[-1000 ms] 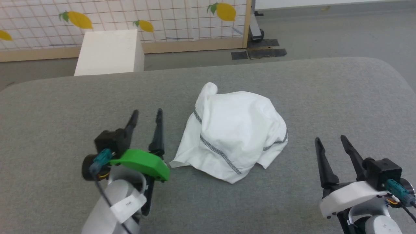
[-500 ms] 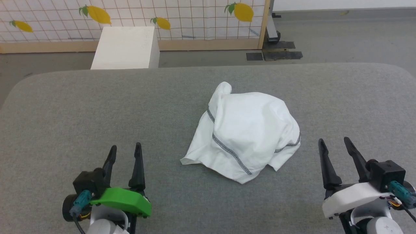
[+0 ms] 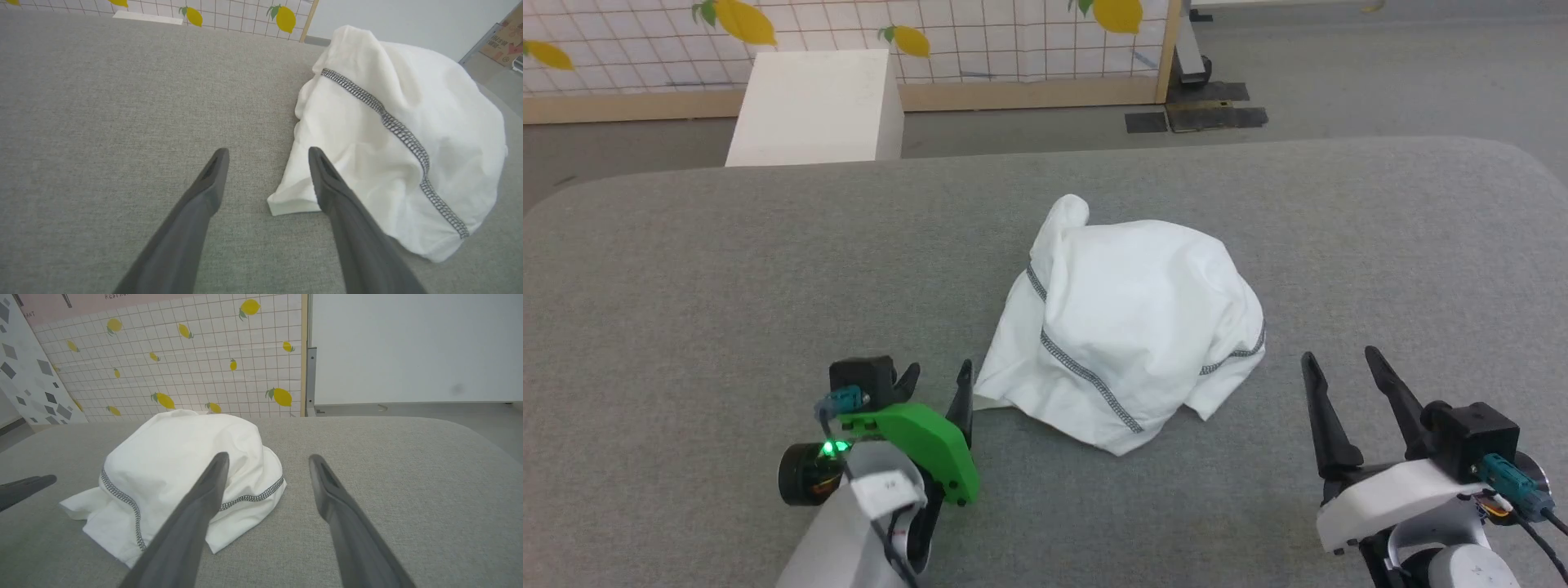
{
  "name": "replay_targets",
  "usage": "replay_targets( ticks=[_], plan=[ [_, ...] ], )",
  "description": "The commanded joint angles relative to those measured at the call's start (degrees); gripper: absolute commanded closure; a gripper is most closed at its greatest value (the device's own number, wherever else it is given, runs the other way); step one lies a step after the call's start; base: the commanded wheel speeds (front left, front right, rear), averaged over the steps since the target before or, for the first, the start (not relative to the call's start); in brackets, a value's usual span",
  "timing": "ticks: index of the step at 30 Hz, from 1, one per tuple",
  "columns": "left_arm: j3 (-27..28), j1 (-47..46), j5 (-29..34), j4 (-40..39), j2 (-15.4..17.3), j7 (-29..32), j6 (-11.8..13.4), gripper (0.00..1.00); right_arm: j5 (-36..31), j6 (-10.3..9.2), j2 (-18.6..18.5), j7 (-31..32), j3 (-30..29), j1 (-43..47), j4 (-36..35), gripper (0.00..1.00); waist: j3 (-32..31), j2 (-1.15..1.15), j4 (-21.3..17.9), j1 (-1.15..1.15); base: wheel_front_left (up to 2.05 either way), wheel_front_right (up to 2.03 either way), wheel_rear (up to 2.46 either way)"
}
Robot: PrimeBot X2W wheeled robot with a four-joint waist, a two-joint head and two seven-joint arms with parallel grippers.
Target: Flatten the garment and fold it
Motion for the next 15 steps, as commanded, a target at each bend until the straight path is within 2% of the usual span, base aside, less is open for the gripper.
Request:
replay_targets(
  ticks=[1,10,13,14,15],
  plan=[
    [-0.33,-1.83,-1.57,1.63,-0.11,1.54,0.94,0.0,0.64,-0.09,0.07,-0.12,0.15,-0.83,0.22,0.0,0.64,0.0,-0.96,0.0,0.0,0.0,0.0],
    [-6.39,-8.05,-4.25,12.24,-0.23,15.14,4.62,0.0,0.97,-0.09,0.07,-0.51,0.96,-1.45,1.18,0.0,2.02,0.0,-2.88,0.0,0.0,0.0,0.0],
    [-8.4,-8.36,-5.25,13.99,-0.23,19.4,4.52,0.0,1.04,-0.09,0.07,-0.56,1.28,-1.56,1.51,0.0,2.07,0.0,-3.14,0.0,0.0,0.0,0.0],
    [-9.12,-8.36,-5.6,14.27,-0.24,20.4,4.23,0.57,1.04,-0.09,0.07,-0.59,1.34,-1.56,1.6,0.0,2.04,0.0,-3.15,0.0,0.0,0.0,0.0],
    [-9.71,-8.35,-5.65,14.39,-0.24,20.85,3.99,0.93,1.03,-0.09,0.07,-0.61,1.34,-1.54,1.66,0.0,2.0,0.0,-3.11,0.0,0.0,0.0,0.0]
  ],
)
